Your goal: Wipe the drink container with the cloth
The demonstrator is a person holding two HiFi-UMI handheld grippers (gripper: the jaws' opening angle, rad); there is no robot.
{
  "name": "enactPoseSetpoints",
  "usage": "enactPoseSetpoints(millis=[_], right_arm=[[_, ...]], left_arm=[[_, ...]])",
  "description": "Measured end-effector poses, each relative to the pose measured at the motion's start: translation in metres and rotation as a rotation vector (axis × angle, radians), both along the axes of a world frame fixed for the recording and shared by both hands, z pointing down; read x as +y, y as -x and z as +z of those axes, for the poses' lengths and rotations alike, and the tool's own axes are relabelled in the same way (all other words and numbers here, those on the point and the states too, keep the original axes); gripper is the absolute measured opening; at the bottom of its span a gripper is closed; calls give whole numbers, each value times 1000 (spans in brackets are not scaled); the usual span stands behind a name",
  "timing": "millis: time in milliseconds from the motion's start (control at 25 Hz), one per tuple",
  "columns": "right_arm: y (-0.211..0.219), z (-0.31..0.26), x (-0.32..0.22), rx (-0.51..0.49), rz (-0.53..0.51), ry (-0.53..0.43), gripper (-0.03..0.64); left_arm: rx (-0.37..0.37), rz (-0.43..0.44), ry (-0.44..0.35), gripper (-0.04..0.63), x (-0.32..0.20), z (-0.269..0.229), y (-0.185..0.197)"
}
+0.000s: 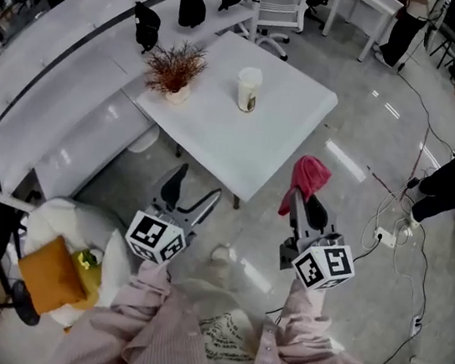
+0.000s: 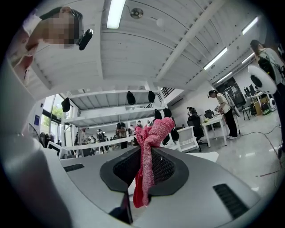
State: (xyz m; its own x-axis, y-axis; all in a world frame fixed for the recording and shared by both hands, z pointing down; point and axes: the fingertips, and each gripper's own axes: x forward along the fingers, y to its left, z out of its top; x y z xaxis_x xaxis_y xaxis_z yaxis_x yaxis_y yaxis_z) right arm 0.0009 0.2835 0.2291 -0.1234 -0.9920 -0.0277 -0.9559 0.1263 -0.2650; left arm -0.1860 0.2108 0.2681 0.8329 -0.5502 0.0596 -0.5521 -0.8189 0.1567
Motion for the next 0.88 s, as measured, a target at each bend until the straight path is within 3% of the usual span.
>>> enactPoseSetpoints(millis=[440, 880], right_arm=[[3, -1, -53, 6, 10, -8, 44], [-8, 13, -111, -8, -27, 8, 44]], left_arm=[[-12, 53, 5, 355, -51, 4, -14], [-50, 33, 14, 356, -100, 18, -27]])
